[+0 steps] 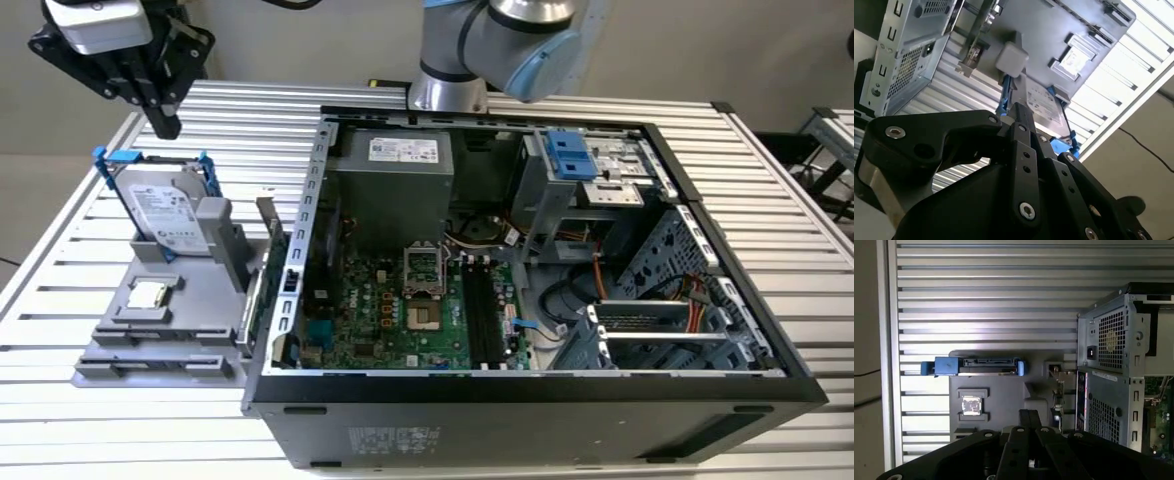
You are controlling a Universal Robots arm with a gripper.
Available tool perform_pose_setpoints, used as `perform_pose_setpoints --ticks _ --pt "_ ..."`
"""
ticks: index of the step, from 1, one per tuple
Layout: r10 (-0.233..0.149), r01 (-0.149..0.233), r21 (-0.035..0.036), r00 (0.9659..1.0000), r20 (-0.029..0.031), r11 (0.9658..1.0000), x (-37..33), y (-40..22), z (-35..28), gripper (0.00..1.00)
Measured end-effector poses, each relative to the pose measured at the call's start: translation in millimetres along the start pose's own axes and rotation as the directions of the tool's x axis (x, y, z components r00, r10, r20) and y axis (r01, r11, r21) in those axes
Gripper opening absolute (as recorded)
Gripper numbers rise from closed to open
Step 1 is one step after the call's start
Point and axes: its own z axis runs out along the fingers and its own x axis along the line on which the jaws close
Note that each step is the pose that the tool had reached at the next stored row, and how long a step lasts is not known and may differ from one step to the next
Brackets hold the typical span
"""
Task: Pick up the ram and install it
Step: 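Reach for the ram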
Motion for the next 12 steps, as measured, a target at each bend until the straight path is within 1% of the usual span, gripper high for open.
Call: perform_pose_setpoints --ticks 12 --pt "0.0 0.0 0.0 1.0 0.0 1.0 25.2 -0.5 -0.6 0.0"
